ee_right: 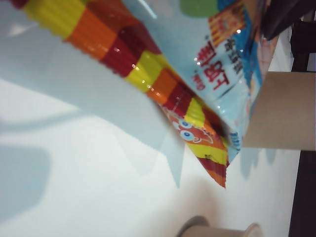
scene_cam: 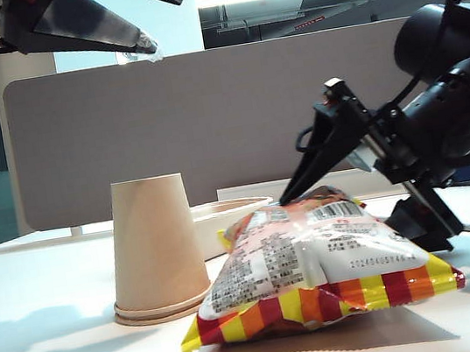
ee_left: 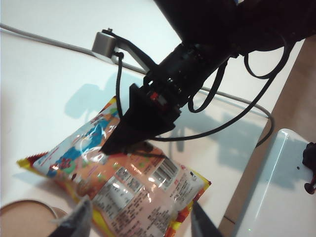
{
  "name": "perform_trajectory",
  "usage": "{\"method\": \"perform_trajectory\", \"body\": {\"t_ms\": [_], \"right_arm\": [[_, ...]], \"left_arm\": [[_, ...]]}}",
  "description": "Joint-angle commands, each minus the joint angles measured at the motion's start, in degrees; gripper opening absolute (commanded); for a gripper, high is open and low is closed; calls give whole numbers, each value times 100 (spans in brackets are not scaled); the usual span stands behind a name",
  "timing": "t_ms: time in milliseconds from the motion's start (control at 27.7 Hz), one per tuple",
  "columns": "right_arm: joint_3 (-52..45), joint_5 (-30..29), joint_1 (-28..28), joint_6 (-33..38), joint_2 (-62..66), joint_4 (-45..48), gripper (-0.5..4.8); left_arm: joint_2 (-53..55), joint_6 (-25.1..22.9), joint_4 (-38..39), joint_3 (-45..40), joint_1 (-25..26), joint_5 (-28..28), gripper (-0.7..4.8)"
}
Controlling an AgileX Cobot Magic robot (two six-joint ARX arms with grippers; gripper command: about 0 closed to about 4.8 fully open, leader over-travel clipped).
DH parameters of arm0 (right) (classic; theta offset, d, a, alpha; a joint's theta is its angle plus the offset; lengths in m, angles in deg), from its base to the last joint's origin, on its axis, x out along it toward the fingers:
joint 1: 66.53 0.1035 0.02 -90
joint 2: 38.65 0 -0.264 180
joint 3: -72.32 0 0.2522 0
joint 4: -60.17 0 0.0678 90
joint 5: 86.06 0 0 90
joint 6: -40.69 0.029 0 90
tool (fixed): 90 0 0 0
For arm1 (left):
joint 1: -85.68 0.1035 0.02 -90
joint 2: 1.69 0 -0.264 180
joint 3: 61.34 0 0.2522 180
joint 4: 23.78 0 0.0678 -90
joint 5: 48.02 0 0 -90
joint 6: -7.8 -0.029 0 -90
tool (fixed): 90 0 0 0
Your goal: Pick up a bag of chips and put them in the box.
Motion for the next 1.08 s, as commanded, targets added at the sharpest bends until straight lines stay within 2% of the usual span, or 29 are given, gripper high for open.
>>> {"method": "perform_trajectory", "body": {"t_ms": [36,108,181,325,398,651,759,1084], "right_arm": [[-24,144,173,-22,72,-22,479],[-24,192,247,-22,79,26,479],[-24,291,271,-22,79,39,427],[-24,428,264,-66,79,52,289],[-24,424,264,-136,79,55,248],[-22,420,262,-151,77,149,236],[-15,420,258,-153,68,208,197],[11,424,219,-146,68,356,196]], "left_arm": [[-15,-20,-31,35,-4,4,257],[-15,-17,-31,35,-4,4,257],[-15,-17,-22,35,-4,4,257],[-15,-15,26,35,-4,4,257],[-15,-17,68,35,-4,4,257],[-15,-17,98,33,-4,4,257],[-15,-17,98,33,-4,4,257],[-15,-20,125,33,-4,4,257]]}}
